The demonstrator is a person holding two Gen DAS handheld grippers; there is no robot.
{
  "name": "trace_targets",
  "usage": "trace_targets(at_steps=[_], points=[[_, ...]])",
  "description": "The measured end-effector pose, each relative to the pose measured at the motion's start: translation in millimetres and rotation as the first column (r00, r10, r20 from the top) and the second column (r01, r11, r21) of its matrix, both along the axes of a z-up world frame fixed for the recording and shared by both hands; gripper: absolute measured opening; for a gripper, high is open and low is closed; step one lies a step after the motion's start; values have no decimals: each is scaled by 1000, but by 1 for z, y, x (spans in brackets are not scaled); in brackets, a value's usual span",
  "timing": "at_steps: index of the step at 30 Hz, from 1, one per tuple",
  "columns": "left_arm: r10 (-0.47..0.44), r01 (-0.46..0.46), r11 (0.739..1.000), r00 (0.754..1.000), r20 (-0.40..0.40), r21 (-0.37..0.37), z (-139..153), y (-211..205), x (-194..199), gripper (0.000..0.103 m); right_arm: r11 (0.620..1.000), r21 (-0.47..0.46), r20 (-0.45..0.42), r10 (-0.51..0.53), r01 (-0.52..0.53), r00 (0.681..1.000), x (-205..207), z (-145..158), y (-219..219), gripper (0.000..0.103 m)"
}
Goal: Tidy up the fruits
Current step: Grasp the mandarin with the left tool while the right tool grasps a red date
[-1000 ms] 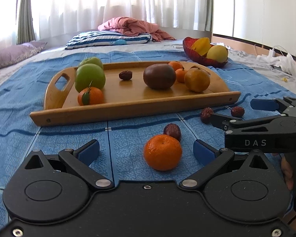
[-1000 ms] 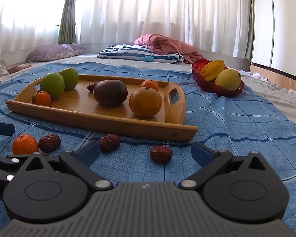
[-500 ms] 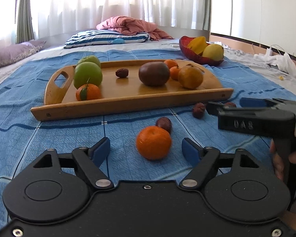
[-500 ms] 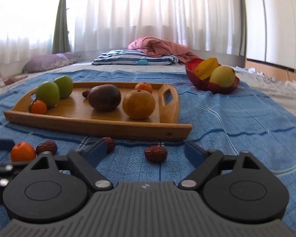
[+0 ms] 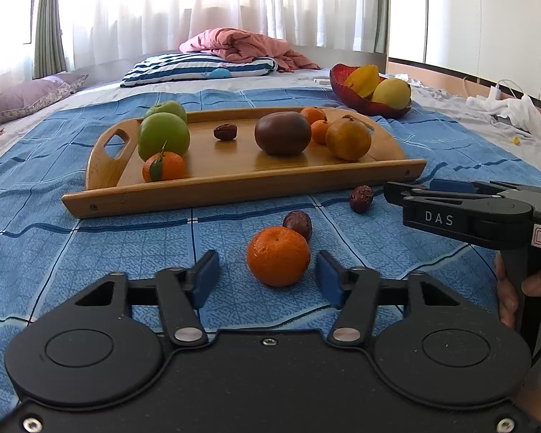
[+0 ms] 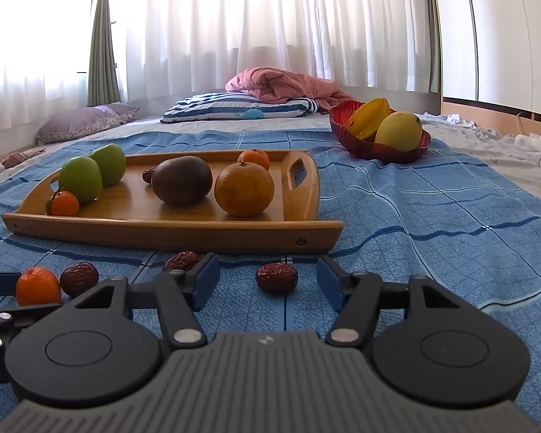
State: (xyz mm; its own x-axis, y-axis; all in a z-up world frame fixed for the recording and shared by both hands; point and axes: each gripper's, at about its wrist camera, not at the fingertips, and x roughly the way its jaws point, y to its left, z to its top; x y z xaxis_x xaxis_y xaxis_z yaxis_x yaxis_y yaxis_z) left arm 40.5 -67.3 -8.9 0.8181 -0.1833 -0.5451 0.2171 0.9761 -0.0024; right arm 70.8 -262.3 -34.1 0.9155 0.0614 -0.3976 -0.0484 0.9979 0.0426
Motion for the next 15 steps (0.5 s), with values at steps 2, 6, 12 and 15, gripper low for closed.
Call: trace_targets(at_steps=[2, 6, 12, 15], points=[[-5, 5, 1000, 1000, -4, -8, 3, 2, -1, 40, 1000, -2, -2, -3, 3, 1000, 0, -1, 0, 59], [-6, 6, 999, 1000, -16, -33, 8, 5, -2, 34, 1000, -9, -4, -12, 12, 1000, 1, -1, 2, 50], [13, -14, 1000, 1000, -12, -28, 9, 7, -4, 34, 999, -19, -2, -26, 26, 1000, 0, -2, 3, 31], [22, -22, 1000, 1000, -5, -23, 11, 9, -5, 34, 1000, -17, 3, -23, 23, 1000, -1, -2, 2, 30]])
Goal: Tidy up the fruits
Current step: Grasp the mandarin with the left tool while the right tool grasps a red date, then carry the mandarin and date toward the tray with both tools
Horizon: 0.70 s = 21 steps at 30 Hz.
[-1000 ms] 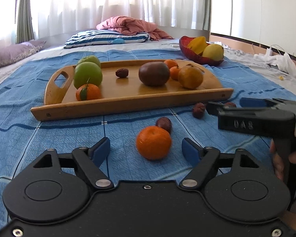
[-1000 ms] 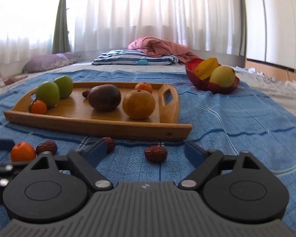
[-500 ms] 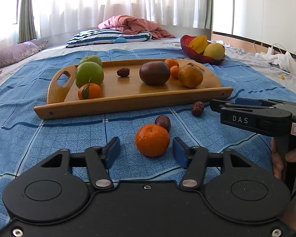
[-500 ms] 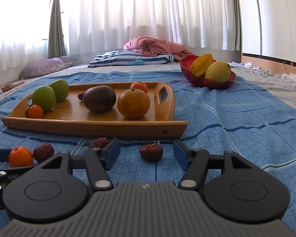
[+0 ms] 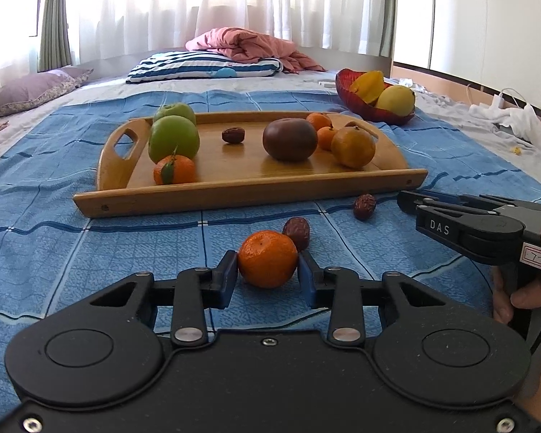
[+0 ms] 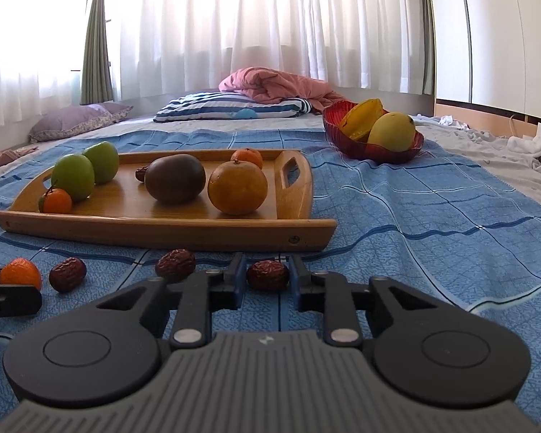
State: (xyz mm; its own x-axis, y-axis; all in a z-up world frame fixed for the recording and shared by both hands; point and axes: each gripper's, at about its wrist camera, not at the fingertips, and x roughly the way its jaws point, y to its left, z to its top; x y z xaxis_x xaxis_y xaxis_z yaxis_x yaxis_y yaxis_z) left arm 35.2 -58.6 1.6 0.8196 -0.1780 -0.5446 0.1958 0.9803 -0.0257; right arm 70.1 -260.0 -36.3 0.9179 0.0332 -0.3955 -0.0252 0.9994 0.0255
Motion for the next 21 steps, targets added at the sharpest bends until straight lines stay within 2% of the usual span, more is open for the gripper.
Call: trace_targets(at_steps=[9, 21], points=[[25, -26, 1000, 999, 30, 9, 10, 4, 8, 34, 1000, 11, 8, -6, 6, 1000, -1, 2, -3, 29], [35, -35, 999, 997, 74, 0, 31, 6, 43, 34, 997, 62, 31, 33, -35, 999, 4, 26, 0, 29]])
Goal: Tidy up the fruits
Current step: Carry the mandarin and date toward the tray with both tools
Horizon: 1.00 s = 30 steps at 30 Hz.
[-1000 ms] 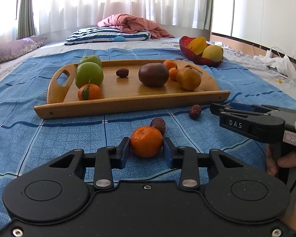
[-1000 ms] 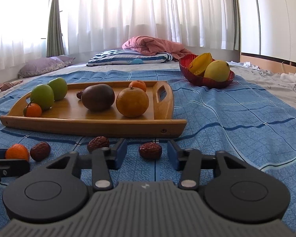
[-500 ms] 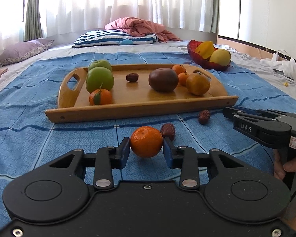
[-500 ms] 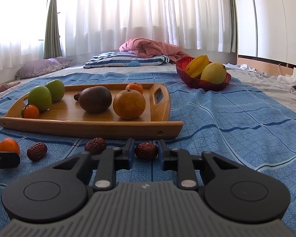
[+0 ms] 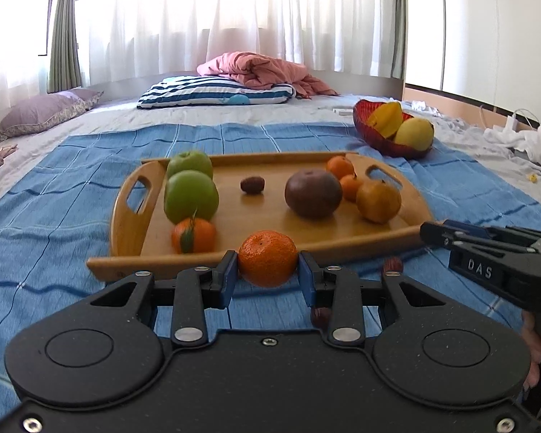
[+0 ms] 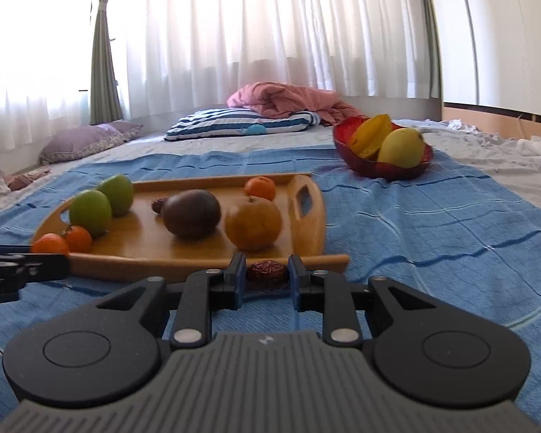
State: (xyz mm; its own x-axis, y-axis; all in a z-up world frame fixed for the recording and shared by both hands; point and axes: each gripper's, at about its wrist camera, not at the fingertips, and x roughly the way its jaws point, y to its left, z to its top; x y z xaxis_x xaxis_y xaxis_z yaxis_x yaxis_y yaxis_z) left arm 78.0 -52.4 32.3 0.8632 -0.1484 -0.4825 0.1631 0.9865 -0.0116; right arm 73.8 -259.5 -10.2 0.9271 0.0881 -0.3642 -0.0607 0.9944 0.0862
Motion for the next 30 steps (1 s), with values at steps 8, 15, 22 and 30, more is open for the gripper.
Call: trace_targets(at_steps=[8, 15, 22, 30], points=[[10, -10, 999, 1000, -8, -30, 6, 2, 34, 34, 999, 37, -34, 38, -37, 999, 28, 16, 11, 29], [8, -9, 999, 999, -34, -30, -3, 1, 60, 34, 993, 65, -29, 104, -102, 994, 53, 20, 20, 29], [-2, 0, 1000, 999, -53, -24, -11, 0, 71, 34, 988, 82, -59, 135, -130, 989, 67, 11, 28, 29], [-8, 8, 1000, 998, -68, -11, -16, -2, 81, 34, 988, 75, -91, 142, -135, 986, 75, 6, 32, 30]])
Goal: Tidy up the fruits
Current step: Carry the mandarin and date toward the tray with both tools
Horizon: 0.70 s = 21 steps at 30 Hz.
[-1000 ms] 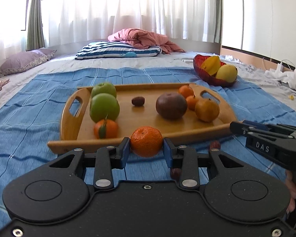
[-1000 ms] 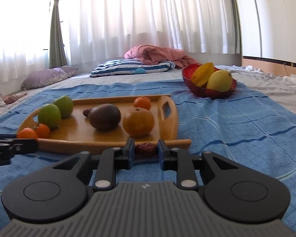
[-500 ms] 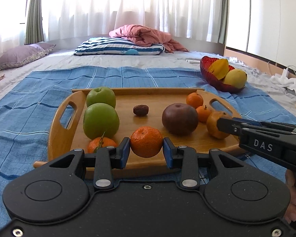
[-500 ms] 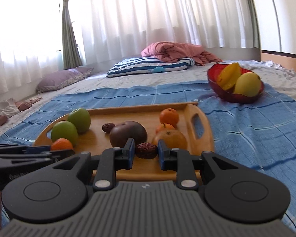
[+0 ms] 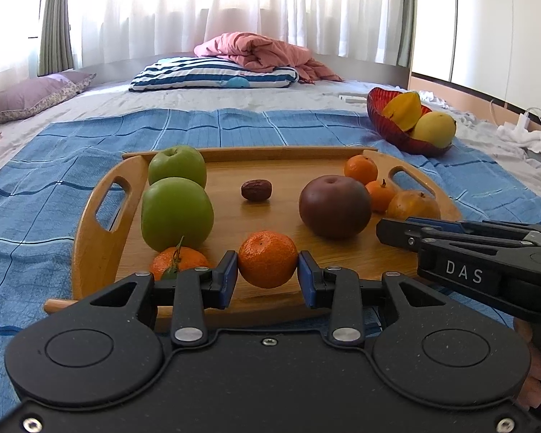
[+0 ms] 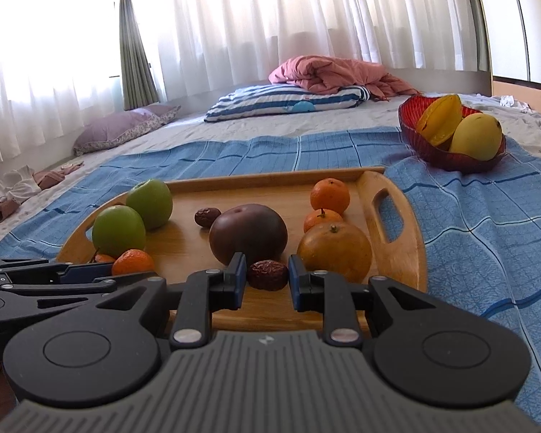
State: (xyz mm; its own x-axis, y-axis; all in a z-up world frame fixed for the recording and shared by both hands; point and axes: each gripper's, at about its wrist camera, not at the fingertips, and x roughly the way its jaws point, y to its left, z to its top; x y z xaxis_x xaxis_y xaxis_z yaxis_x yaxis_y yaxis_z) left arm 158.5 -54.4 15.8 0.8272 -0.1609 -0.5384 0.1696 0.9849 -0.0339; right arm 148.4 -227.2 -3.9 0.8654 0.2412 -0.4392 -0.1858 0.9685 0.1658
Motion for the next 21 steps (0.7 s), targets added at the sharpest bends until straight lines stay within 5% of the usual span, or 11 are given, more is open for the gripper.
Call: trace_targets(at_steps=[21], points=[[-4, 5, 1000, 1000, -26, 22, -12, -6, 15, 34, 999, -38, -64, -19, 16, 998, 9, -8, 5, 31]])
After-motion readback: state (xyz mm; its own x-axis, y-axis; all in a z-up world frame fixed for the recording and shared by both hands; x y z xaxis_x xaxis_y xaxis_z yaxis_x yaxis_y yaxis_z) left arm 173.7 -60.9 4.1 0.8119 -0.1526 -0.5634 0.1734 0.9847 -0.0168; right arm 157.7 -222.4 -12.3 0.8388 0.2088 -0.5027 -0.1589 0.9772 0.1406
